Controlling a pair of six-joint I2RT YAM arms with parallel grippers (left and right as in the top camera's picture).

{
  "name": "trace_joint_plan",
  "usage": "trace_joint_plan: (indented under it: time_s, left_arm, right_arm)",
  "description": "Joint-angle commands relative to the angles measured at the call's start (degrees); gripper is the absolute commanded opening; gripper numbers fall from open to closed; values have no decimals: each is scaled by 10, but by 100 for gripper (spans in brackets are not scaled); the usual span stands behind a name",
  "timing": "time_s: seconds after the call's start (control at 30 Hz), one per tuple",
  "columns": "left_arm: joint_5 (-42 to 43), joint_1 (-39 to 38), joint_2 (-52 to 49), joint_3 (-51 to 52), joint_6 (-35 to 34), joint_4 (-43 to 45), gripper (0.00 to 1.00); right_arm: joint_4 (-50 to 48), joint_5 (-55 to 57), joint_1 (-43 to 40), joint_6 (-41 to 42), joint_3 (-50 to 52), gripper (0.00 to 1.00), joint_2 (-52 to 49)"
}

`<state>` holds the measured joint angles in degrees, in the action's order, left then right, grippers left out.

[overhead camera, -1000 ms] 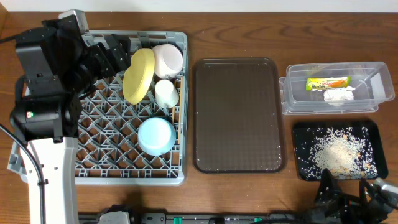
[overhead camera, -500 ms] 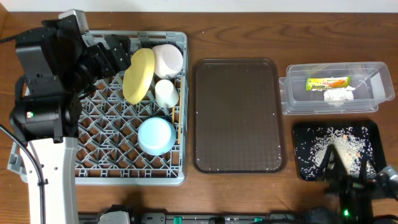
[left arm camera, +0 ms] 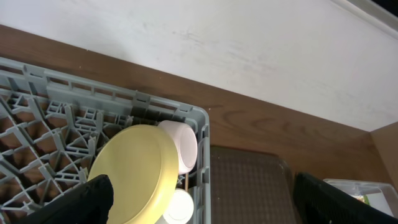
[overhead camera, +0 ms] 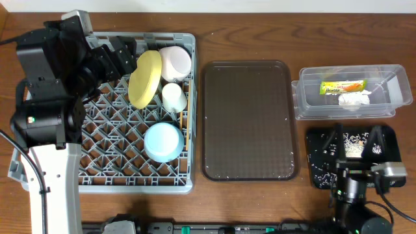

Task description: Sort waste into correct bins and load items into the dishwasher rack

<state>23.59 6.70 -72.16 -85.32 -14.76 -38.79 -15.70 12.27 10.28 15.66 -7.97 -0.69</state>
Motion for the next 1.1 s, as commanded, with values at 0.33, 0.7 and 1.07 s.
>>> trace_joint_plan:
  time_s: [0.33,0.7,1.07]
  left_arm:
    - [-3,1,-1,-9,7,0,93]
    - [-3,1,-1,-9,7,0,93]
    - [-3,1,-1,-9,7,0,93]
  right_arm:
    - [50,-111,-63,-70,77,99,4]
    - [199,-111,-63,-183,76,99,4]
    - [198,-111,-63,-183,76,99,4]
